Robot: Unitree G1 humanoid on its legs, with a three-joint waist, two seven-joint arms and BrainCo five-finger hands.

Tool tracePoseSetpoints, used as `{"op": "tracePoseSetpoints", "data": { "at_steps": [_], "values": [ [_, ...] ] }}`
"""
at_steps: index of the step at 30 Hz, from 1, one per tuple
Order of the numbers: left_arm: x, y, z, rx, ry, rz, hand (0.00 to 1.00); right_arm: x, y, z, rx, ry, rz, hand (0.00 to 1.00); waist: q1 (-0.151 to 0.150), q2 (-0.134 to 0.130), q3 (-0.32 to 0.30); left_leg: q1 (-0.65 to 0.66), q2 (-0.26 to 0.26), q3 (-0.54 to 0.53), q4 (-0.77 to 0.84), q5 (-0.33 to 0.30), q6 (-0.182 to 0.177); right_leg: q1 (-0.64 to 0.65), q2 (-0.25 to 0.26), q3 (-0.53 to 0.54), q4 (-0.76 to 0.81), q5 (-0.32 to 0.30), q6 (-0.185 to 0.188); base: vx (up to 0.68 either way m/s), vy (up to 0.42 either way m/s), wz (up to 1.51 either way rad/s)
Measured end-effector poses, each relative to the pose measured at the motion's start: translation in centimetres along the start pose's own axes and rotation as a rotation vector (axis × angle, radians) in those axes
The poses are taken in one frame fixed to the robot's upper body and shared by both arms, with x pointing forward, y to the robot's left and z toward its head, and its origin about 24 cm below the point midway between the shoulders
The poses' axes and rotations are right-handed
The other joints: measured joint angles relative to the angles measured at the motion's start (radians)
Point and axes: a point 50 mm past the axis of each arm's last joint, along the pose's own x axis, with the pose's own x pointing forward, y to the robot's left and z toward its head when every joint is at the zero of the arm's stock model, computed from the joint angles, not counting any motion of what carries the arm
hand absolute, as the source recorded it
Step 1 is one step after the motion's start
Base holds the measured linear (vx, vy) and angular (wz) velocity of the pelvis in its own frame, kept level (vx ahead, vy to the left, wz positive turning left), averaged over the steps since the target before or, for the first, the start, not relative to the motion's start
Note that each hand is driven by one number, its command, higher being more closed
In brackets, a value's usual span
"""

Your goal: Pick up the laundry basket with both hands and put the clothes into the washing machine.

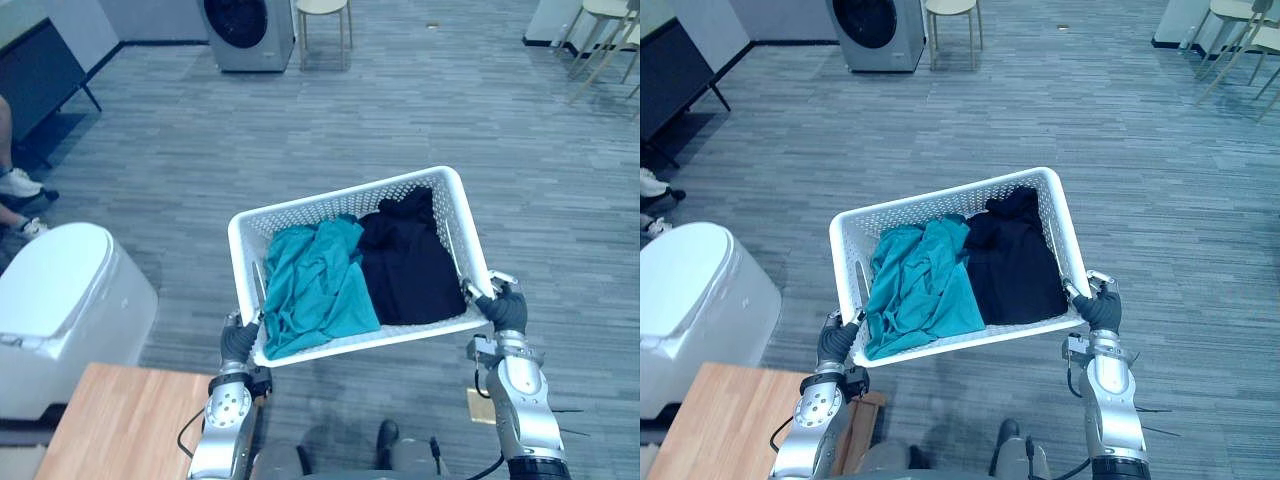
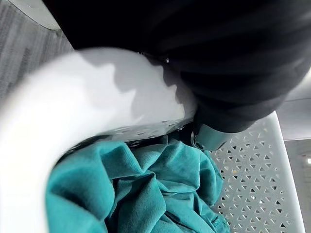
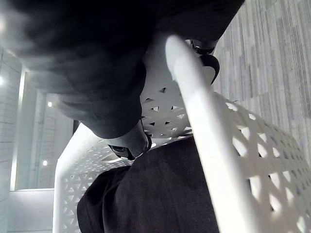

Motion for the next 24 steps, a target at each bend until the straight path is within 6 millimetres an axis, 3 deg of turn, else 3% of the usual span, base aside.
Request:
{"op": "tracePoseSetpoints", "data": {
  "at_steps": [1,3,5,7,8,9,12,13,14,15,16,17,18,19,20,21,22,23,24],
  "values": [
    [0.0,0.0,0.1,-0.006,-0.005,0.001,1.0,0.2,0.1,-0.1,0.001,0.004,-0.003,1.0,0.0,-0.006,0.003,-0.012,-0.005,0.017,0.051,-0.024,0.043,0.004,-0.011,0.01,-0.005,0.014,0.033,0.37,0.227,-0.09],
    [-0.5,0.2,-0.6,-0.012,0.027,0.016,1.0,0.2,0.4,-0.6,0.006,0.031,-0.002,1.0,0.016,-0.013,0.003,0.003,-0.015,0.047,0.098,-0.056,0.081,0.01,-0.034,0.032,0.036,-0.009,0.059,0.35,0.221,-0.33],
    [-1.2,0.5,-1.4,-0.01,0.063,0.028,1.0,-0.2,0.6,-1.3,0.011,0.061,-0.009,1.0,0.01,-0.02,0.01,0.103,-0.045,0.074,0.059,-0.111,0.097,-0.096,-0.079,0.066,0.384,-0.105,0.128,0.35,0.205,-0.24],
    [-1.2,1.0,-1.5,0.016,0.067,0.026,1.0,-0.4,0.8,-2.1,0.008,0.091,-0.008,1.0,0.002,-0.045,0.024,0.194,-0.071,0.083,0.014,-0.119,0.11,-0.197,-0.134,0.056,0.677,-0.108,0.116,0.29,0.116,-0.04],
    [-1.3,1.4,-1.7,0.034,0.075,0.03,1.0,-0.6,1.2,-2.5,0.007,0.108,-0.002,1.0,-0.013,-0.054,0.023,0.254,-0.079,0.084,-0.028,-0.122,0.113,-0.25,-0.156,0.013,0.813,-0.13,0.074,0.32,0.075,0.03],
    [-1.4,1.6,-1.8,0.037,0.079,0.034,1.0,-0.6,1.4,-2.5,0.009,0.107,0.001,1.0,-0.019,-0.053,0.021,0.277,-0.078,0.085,-0.05,-0.122,0.112,-0.274,-0.157,-0.009,0.838,-0.141,0.056,0.35,0.052,-0.05],
    [-1.3,1.7,-1.8,0.039,0.074,0.036,1.0,-0.1,1.6,-1.9,0.018,0.079,0.008,1.0,-0.023,-0.053,0.02,0.339,-0.062,0.095,-0.13,-0.141,0.079,-0.403,-0.108,-0.093,0.659,-0.156,0.01,0.39,-0.016,-0.21],
    [-1.4,1.6,-1.8,0.04,0.077,0.033,1.0,-0.1,1.5,-1.9,0.016,0.082,0.004,1.0,-0.031,-0.037,0.03,0.363,-0.033,0.096,-0.145,-0.151,0.061,-0.414,-0.043,-0.094,0.457,-0.107,-0.011,0.42,-0.096,-0.13],
    [-1.4,1.6,-1.9,0.041,0.078,0.033,1.0,-0.2,1.4,-2.0,0.015,0.087,0.003,1.0,-0.04,-0.032,0.033,0.377,-0.021,0.095,-0.152,-0.155,0.05,-0.412,-0.016,-0.088,0.339,-0.055,-0.013,0.55,-0.15,-0.01],
    [-1.3,1.7,-1.9,0.044,0.078,0.032,1.0,-0.4,1.3,-2.2,0.014,0.096,0.0,1.0,-0.052,-0.039,0.031,0.414,-0.019,0.093,-0.169,-0.166,0.029,-0.412,0.008,-0.07,0.134,0.065,-0.002,0.53,-0.172,0.14],
    [-1.4,1.6,-1.9,0.054,0.08,0.024,1.0,-0.6,1.2,-2.4,0.011,0.104,-0.003,1.0,-0.069,-0.061,0.025,0.465,-0.037,0.08,-0.181,-0.187,-0.007,-0.414,0.006,-0.036,0.029,0.128,-0.017,0.56,-0.196,0.24],
    [-1.4,1.5,-2.0,0.059,0.084,0.019,1.0,-0.8,1.1,-2.5,0.009,0.109,-0.006,1.0,-0.079,-0.072,0.02,0.492,-0.048,0.067,-0.186,-0.198,-0.026,-0.412,-0.002,-0.024,0.01,0.139,-0.029,0.6,-0.227,0.27],
    [-1.4,1.0,-2.5,0.051,0.105,0.008,1.0,-1.0,0.4,-2.7,-0.012,0.117,-0.015,1.0,-0.082,-0.043,0.011,0.534,-0.029,0.037,-0.188,-0.214,-0.047,-0.414,0.012,-0.001,0.075,0.292,-0.057,0.51,-0.187,0.06],
    [-1.4,0.3,-2.9,0.032,0.123,-0.001,1.0,-1.0,-0.2,-2.7,-0.027,0.118,-0.026,1.0,-0.075,0.007,0.001,0.539,0.006,0.028,-0.169,-0.215,-0.048,-0.424,0.048,-0.013,0.121,0.269,-0.066,0.64,-0.212,-0.07],
    [-1.2,-0.4,-2.9,0.019,0.125,-0.014,1.0,-0.9,-0.7,-2.5,-0.033,0.113,-0.043,1.0,-0.075,0.046,-0.003,0.497,0.052,0.003,-0.065,-0.195,-0.08,-0.427,0.074,-0.036,0.174,0.215,-0.085,0.62,-0.229,-0.06],
    [-1.0,-0.8,-2.7,0.008,0.12,-0.02,1.0,-0.9,-0.9,-2.6,-0.033,0.115,-0.05,1.0,-0.079,0.052,0.003,0.436,0.083,-0.028,0.105,-0.13,-0.108,-0.41,0.084,-0.053,0.228,0.152,-0.096,0.59,-0.248,0.1],
    [-1.0,-0.8,-2.8,0.007,0.121,-0.02,1.0,-1.1,-1.0,-2.5,-0.034,0.118,-0.051,1.0,-0.08,0.055,0.012,0.403,0.101,-0.042,0.214,-0.072,-0.11,-0.381,0.092,-0.058,0.245,0.12,-0.102,0.71,-0.331,0.21],
    [-1.3,-0.9,-3.0,0.005,0.133,-0.022,1.0,-1.5,-1.1,-2.3,-0.033,0.116,-0.054,1.0,-0.076,0.057,0.026,0.32,0.143,-0.063,0.457,0.107,-0.132,-0.303,0.105,-0.066,0.248,0.064,-0.108,0.69,-0.291,0.2],
    [-1.7,-0.8,-3.2,0.002,0.141,-0.024,1.0,-2.0,-1.2,-1.6,-0.033,0.09,-0.058,1.0,-0.063,0.06,0.029,0.215,0.197,-0.053,0.695,0.104,-0.125,-0.225,0.12,-0.078,0.234,0.014,-0.12,0.68,-0.258,0.19]
  ]
}}
